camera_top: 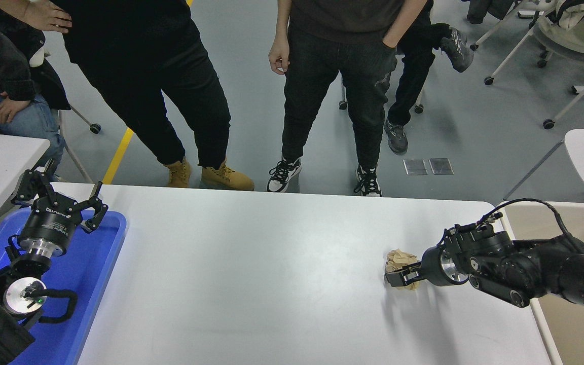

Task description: Clean the table surface

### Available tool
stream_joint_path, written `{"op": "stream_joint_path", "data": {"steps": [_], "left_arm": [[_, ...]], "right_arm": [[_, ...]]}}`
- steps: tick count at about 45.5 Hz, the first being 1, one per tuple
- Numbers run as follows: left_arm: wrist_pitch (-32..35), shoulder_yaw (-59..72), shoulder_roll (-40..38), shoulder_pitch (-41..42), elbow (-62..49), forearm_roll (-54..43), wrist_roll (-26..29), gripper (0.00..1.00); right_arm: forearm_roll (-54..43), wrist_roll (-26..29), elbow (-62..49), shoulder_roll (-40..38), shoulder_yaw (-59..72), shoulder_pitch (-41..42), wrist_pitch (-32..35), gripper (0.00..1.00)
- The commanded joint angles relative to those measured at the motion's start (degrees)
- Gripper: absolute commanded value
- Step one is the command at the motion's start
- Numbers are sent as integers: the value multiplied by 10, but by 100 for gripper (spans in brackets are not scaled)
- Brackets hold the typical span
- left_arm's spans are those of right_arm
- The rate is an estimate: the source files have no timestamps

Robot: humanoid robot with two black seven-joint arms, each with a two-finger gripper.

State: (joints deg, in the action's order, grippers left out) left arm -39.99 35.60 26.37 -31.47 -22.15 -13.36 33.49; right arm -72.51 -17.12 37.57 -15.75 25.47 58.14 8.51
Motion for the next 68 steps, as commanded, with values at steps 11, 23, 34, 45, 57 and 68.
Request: {"op": "stream_joint_path", "data": {"steps": [11,23,34,45,57,68], "left_arm": [[0,0,0,0,0,0,0,100],[0,0,0,0,0,0,0,100],[0,0,0,0,0,0,0,100],[0,0,0,0,0,0,0,100],[0,0,0,0,0,0,0,100],[0,0,0,0,0,0,0,100]], "right_arm": [[6,-3,-8,-1,-5,7,-3,0],[98,-39,9,-31,-17,15,-4,0],[127,-71,80,-90,-64,34,-4,0],[191,-77,114,-111,-172,32,2,0],[241,-76,111,-121,-227,36,2,0],[257,-72,109,-151,-227,37,2,0]]}}
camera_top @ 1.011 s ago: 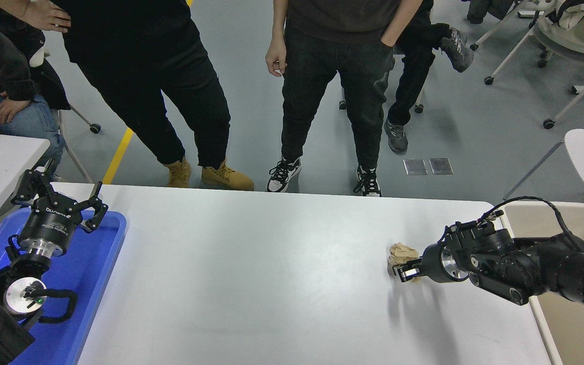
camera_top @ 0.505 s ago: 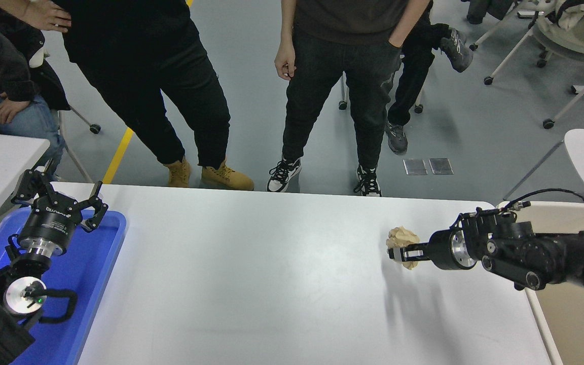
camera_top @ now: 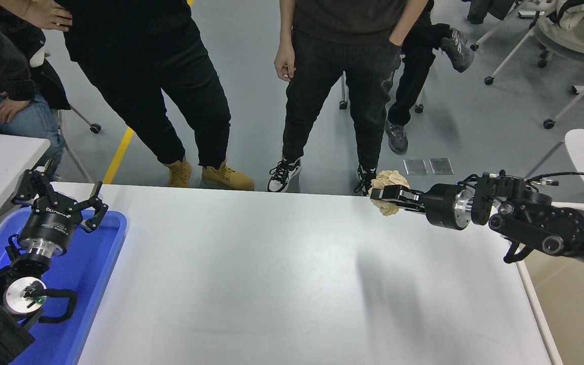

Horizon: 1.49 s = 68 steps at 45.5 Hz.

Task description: Clean the table surface

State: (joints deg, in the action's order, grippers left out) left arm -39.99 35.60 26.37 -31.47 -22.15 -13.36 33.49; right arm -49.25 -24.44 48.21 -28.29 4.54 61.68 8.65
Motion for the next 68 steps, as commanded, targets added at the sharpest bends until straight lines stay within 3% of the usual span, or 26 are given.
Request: {"op": "stream_joint_path", "data": {"steps": [1,15,25,50,62,68], "left_arm": [[0,0,0,0,0,0,0,100],[0,0,0,0,0,0,0,100],[0,0,0,0,0,0,0,100],[0,0,0,0,0,0,0,100],[0,0,0,0,0,0,0,100],[0,0,0,0,0,0,0,100]], "right_arm": [[24,1,4,-28,-17,2,0,0],[23,0,18,-45,-16,2,8,0],[13,0,51,-64,8,2,65,0],[23,0,85,-163,4,125,174,0],[23,3,75,-171,3,127,175,0],[24,5,12,-169,9,112,168,0]]}}
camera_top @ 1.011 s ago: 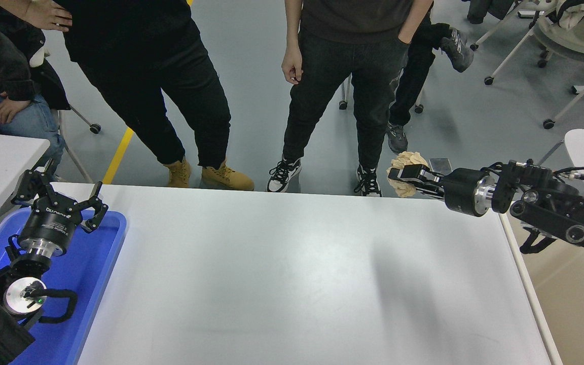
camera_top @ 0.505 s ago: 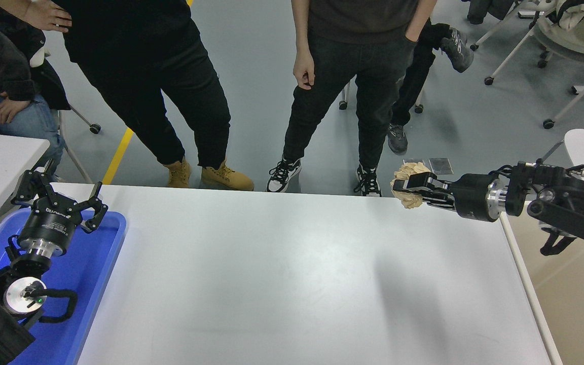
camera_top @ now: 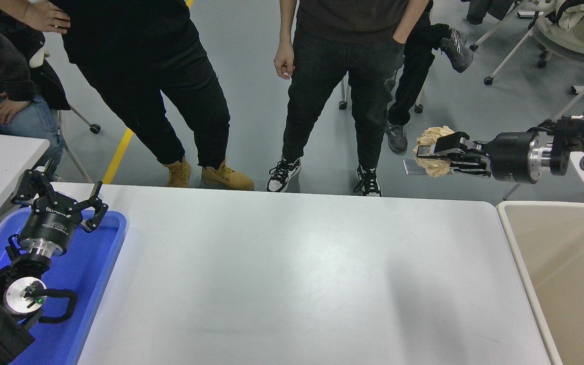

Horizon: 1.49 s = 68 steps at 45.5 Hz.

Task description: Clean the table surface

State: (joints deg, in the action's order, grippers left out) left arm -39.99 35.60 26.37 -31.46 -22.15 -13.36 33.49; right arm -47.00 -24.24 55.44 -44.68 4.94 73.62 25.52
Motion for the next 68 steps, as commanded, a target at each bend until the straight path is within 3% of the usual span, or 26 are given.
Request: {"op": "stream_joint_path", "data": {"steps": [1,13,35,44,68], "left_arm": [[0,0,0,0,0,0,0,100],[0,0,0,0,0,0,0,100],[0,0,0,0,0,0,0,100],[0,0,0,0,0,0,0,100],[0,0,0,0,0,0,0,100]], "right_arm": [[2,2,-76,-3,3,-14,-1,0],[71,2,-257,17,2,-86,-1,0],[204,17,-484,74,-1,-170,-14,0],[244,41,-523,83,-1,-216,-49,0],[331,242,-545,93,-2,-257,-194,0]]}}
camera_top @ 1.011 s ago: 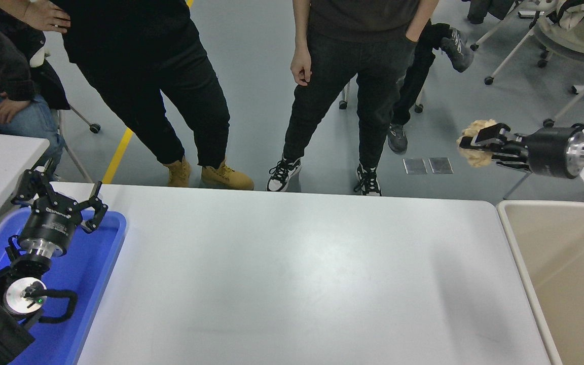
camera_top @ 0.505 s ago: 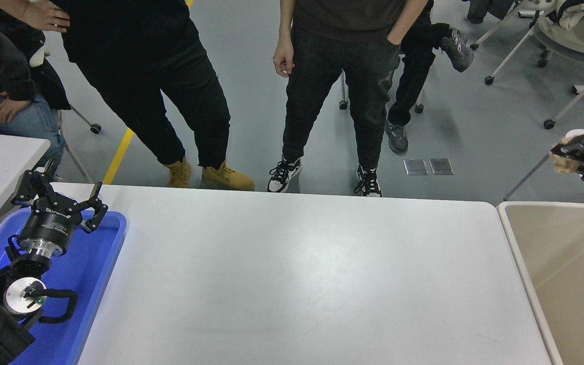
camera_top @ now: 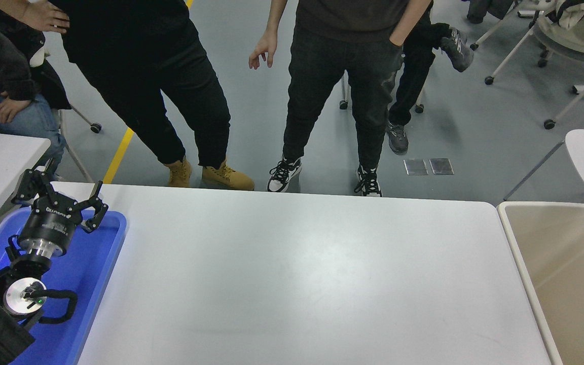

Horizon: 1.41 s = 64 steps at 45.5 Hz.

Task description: Clean the table surface

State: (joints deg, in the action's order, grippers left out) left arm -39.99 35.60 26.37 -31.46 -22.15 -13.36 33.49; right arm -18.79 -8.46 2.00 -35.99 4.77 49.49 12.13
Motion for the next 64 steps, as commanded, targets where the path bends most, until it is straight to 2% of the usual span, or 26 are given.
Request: {"op": "stream_joint_path", "data": {"steps": [1,5,18,27,37,64], "left_arm": [[0,0,0,0,0,0,0,100],[0,0,0,0,0,0,0,100],[0,0,0,0,0,0,0,100],[0,0,0,0,0,0,0,100],[0,0,0,0,0,0,0,100],[0,0,0,0,0,0,0,100]], "right_arm": [[55,92,-10,7,0,-16,-66,0],[101,118,-10,9,-2,-16,-91,0],[200,120,-9,19,-75,-40,-103,0],[219,120,-9,30,-184,-65,-122,0],[229,113,-9,87,-314,-135,-125,0],[228,103,-9,107,-319,-152,-126,0]]}}
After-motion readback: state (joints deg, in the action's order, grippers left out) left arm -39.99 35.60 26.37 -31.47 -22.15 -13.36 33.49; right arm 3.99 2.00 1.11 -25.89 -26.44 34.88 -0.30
